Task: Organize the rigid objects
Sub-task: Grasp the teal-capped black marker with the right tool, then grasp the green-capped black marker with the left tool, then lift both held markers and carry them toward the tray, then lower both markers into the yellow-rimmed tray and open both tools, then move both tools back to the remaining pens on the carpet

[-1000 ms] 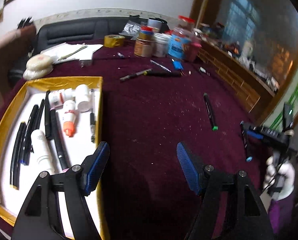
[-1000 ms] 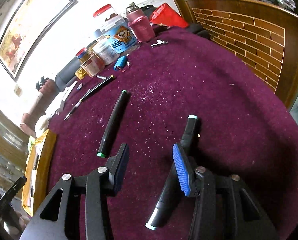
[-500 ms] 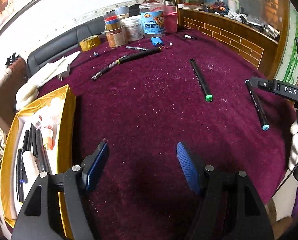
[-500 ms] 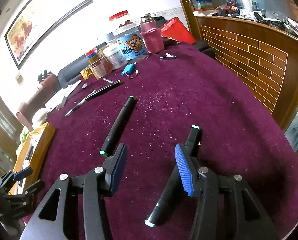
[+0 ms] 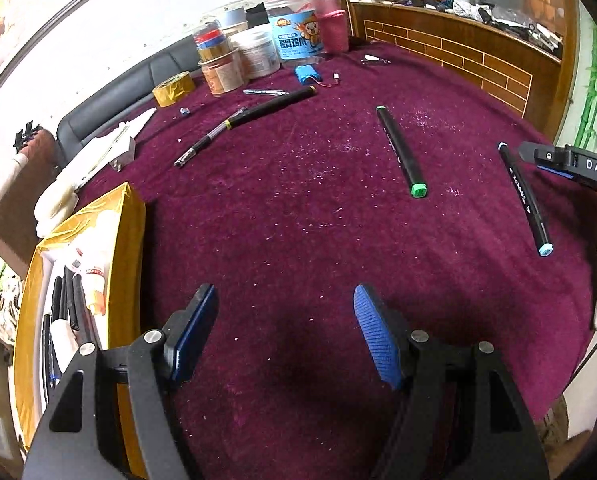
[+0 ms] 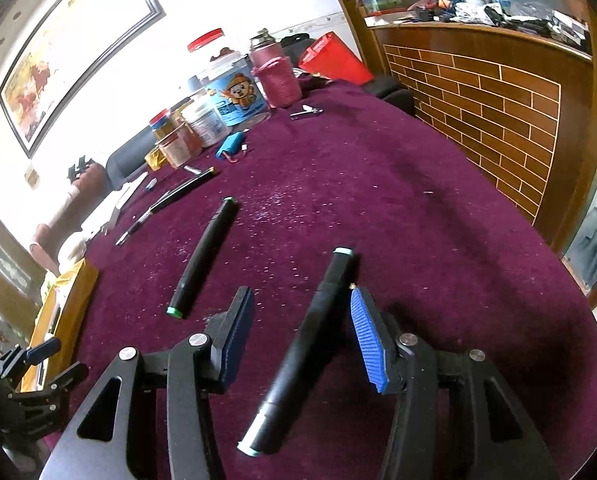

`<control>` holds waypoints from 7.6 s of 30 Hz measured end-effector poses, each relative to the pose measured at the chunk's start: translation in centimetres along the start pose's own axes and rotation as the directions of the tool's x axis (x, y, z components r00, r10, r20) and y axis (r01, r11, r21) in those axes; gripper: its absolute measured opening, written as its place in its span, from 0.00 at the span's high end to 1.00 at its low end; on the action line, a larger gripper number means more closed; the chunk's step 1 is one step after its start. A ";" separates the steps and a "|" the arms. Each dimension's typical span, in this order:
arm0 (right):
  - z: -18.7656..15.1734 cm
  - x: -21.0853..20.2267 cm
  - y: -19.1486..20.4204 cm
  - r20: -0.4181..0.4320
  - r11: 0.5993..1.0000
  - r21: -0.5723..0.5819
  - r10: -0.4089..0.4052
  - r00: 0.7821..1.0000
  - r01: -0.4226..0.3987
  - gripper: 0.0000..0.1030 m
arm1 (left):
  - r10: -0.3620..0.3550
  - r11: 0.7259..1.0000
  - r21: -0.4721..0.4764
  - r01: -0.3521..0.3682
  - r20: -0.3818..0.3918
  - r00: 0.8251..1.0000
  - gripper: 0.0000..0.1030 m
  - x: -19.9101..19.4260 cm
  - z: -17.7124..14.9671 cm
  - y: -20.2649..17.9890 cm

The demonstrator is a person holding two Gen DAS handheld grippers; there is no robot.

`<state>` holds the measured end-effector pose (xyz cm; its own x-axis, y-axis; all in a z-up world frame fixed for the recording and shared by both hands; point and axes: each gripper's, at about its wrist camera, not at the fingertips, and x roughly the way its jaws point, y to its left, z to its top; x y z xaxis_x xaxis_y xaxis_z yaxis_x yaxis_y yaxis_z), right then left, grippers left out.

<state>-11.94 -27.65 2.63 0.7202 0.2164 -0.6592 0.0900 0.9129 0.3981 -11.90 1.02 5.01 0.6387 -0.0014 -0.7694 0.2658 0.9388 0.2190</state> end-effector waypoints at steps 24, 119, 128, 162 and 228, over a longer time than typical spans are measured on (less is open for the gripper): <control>5.0 1.0 -2.8 0.106 0.996 0.068 0.050 0.993 -0.057 0.46 | -0.298 0.945 -0.156 0.289 -0.037 0.954 0.33 3.3 4.5 -0.8; -0.4 1.0 6.3 -0.185 0.980 -0.189 -0.099 0.978 0.064 0.87 | -0.432 0.836 -0.221 0.502 0.297 0.851 0.88 -2.8 -2.0 6.4; -0.7 -0.3 11.4 -0.177 0.966 -0.247 0.030 0.984 -0.074 0.87 | -0.404 0.828 -0.242 0.505 0.366 0.838 0.88 -4.7 -2.8 8.6; -9.3 5.4 36.8 -0.543 0.747 -0.282 0.393 0.742 -0.602 0.87 | -0.194 0.674 -0.608 0.420 0.403 0.895 0.88 -6.0 -15.1 26.2; -2.8 2.0 25.5 0.025 0.868 -0.494 0.066 0.998 -0.044 0.48 | -0.156 0.861 -0.453 0.232 0.200 0.967 0.39 -3.8 -5.1 16.1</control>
<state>-10.11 -3.01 9.68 0.7418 0.2669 -0.6153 -0.2938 0.9540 0.0597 -13.76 17.94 8.43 0.7207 -0.2168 -0.6585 0.0502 0.9637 -0.2623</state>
